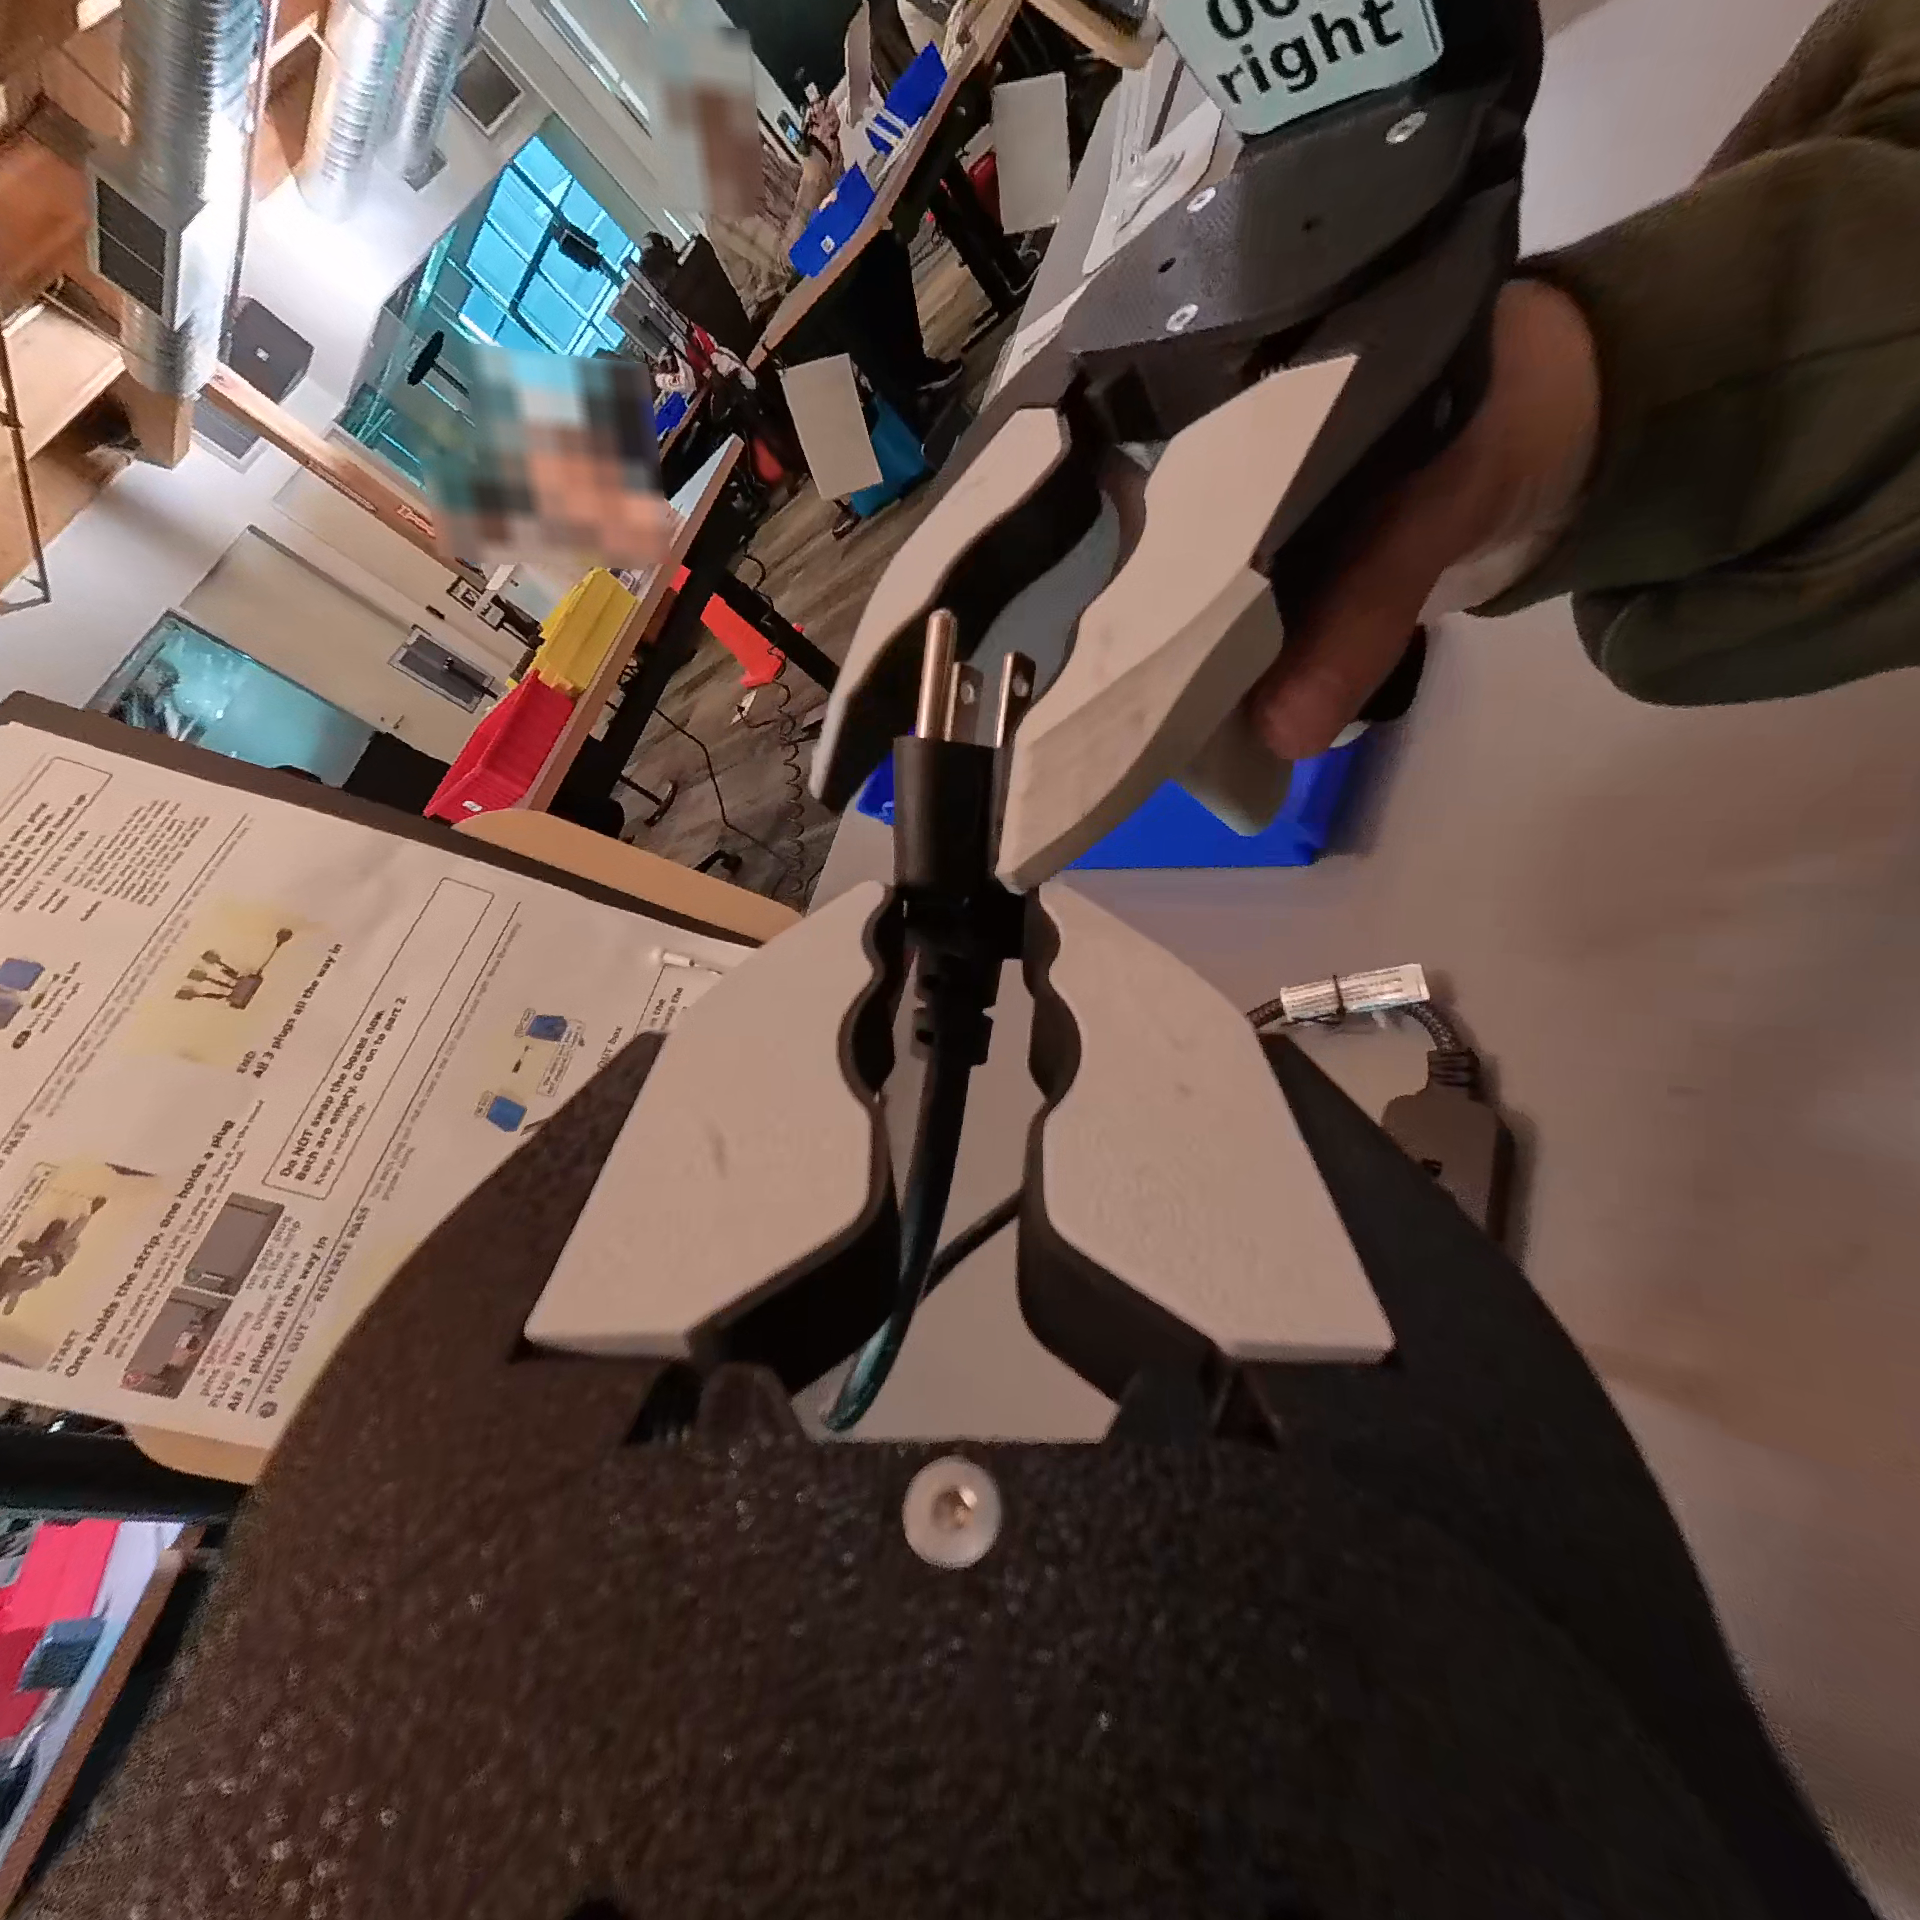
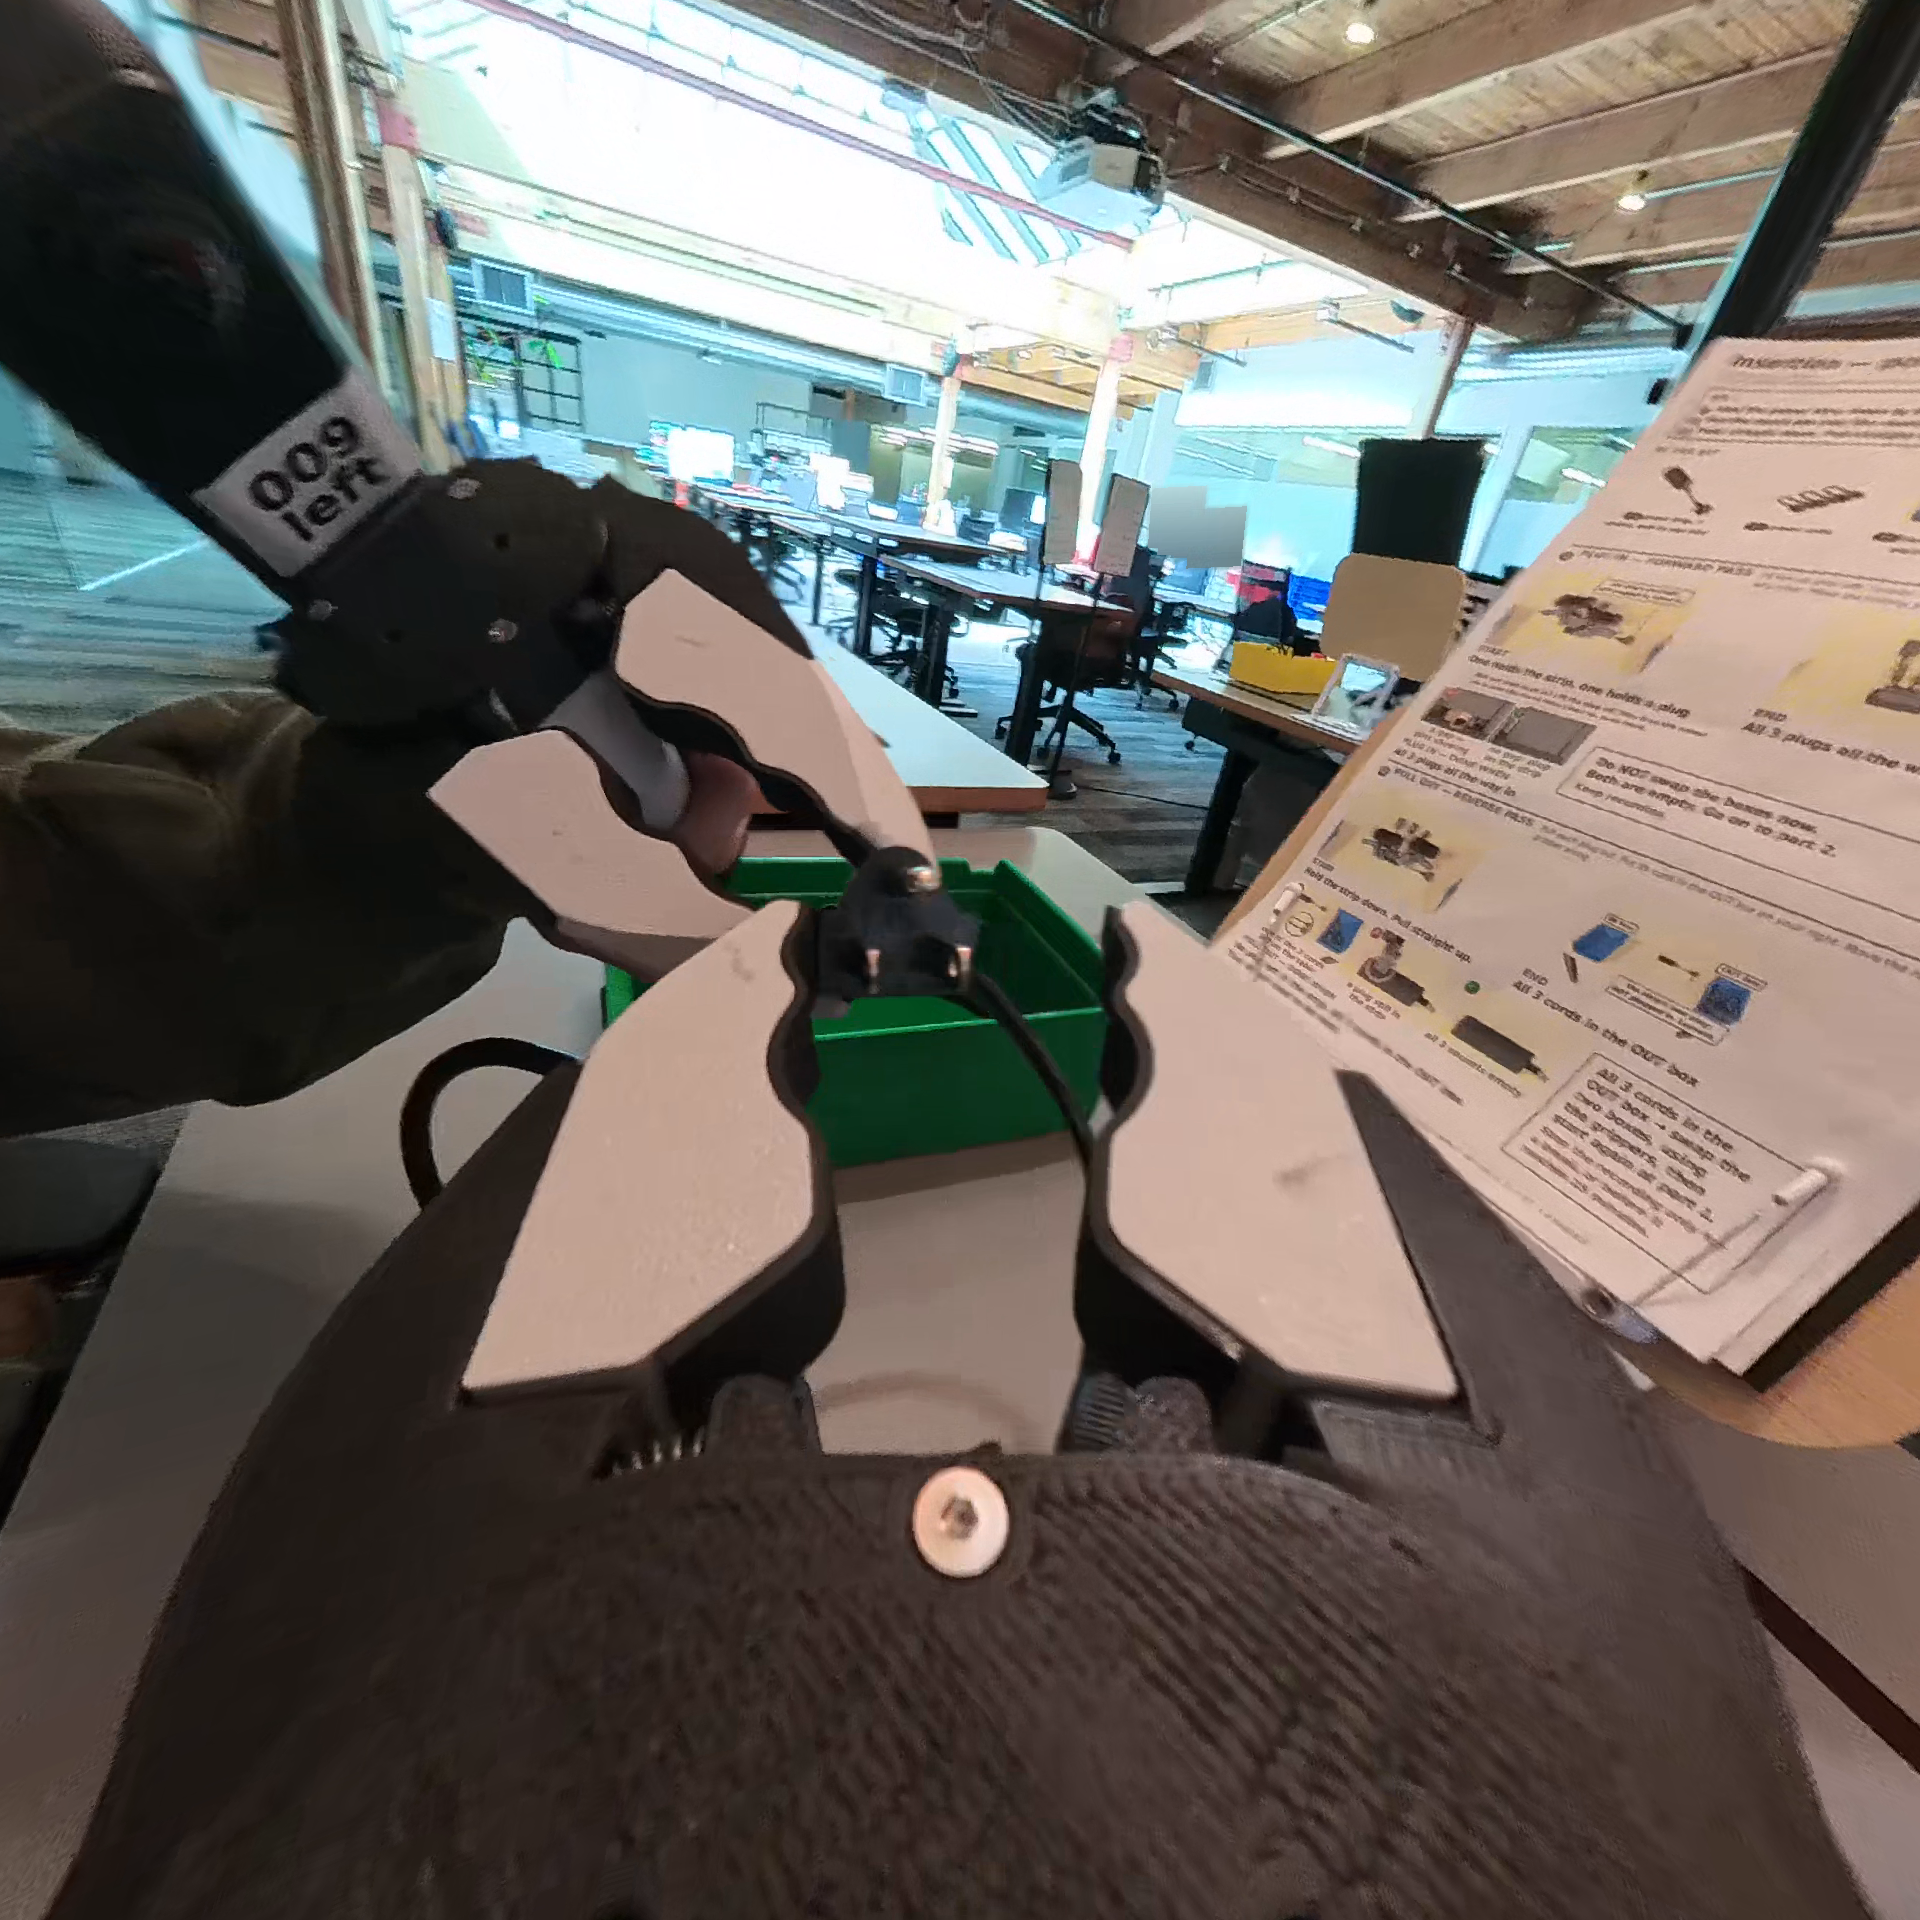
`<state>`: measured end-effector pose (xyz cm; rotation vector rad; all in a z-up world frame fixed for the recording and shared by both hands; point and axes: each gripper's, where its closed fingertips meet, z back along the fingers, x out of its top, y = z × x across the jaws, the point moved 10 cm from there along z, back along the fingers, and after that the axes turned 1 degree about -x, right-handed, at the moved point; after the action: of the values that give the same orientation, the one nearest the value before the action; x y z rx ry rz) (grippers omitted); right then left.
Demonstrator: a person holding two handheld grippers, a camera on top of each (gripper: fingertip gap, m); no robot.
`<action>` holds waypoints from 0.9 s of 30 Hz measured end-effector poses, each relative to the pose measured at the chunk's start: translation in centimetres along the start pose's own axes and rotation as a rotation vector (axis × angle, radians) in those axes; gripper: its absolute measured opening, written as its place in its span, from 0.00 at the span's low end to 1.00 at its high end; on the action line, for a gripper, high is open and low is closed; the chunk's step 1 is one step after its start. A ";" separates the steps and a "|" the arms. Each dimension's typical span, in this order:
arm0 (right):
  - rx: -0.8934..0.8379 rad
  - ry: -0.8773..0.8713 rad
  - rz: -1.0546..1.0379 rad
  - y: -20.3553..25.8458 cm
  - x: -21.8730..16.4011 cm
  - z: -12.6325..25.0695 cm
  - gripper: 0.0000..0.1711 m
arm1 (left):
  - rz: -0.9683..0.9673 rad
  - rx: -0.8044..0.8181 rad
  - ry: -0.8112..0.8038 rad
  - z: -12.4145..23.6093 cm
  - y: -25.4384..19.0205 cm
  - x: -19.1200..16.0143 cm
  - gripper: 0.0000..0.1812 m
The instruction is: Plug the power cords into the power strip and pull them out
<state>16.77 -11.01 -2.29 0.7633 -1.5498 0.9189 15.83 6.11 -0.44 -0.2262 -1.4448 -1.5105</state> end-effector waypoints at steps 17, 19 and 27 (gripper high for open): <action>0.100 0.059 -0.179 -0.4 -0.3 0.4 0.17 | 0.012 0.017 -0.057 -0.8 -0.4 -0.6 0.12; 0.123 0.031 -0.211 -0.6 -0.1 0.2 0.17 | 0.019 0.033 -0.089 -0.6 -0.3 -0.6 0.14; 0.060 -0.035 -0.249 -2.1 0.3 0.7 0.17 | 0.659 0.048 -0.252 3.6 -2.5 1.5 0.19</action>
<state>18.22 -12.65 -1.71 0.9951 -1.4237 0.7738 11.54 7.86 0.01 -0.8020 -1.4065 -0.9272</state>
